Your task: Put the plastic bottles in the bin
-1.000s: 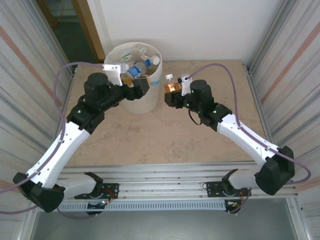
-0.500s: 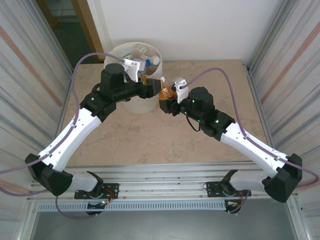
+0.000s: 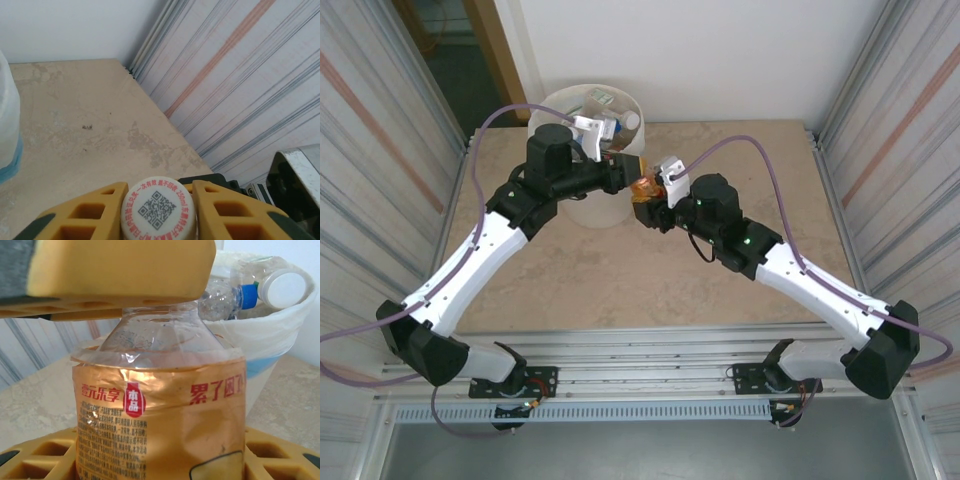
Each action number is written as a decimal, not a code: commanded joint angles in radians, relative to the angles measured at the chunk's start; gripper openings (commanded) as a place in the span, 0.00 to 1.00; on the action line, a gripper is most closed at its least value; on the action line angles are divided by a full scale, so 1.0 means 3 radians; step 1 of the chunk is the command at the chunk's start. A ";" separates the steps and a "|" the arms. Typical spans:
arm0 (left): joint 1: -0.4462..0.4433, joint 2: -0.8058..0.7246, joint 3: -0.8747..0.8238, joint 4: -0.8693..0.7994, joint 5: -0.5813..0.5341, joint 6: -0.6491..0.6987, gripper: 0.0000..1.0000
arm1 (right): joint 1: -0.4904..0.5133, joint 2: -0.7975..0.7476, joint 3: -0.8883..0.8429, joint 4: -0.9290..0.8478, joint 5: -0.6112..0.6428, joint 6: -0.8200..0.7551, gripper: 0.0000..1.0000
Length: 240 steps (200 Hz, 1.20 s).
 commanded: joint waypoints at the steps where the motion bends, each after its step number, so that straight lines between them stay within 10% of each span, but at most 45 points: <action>1: -0.0009 -0.0045 -0.0025 0.0056 -0.0075 0.0069 0.15 | 0.0033 0.0019 0.0174 0.0146 0.0057 -0.0061 0.54; 72: 0.0003 -0.0141 0.0456 -0.0406 -0.0667 0.0619 0.00 | 0.0032 -0.0093 0.0177 0.0101 0.0187 0.0028 1.00; 132: 0.0157 0.0088 0.1328 -0.0657 -0.1909 0.1536 0.00 | 0.0023 -0.0420 -0.0004 -0.0055 0.0621 0.0220 0.98; 240: 0.0510 0.0465 0.0704 0.1392 -0.2831 0.2322 0.00 | -0.0089 -0.0636 -0.0262 -0.0193 0.0634 0.0333 0.98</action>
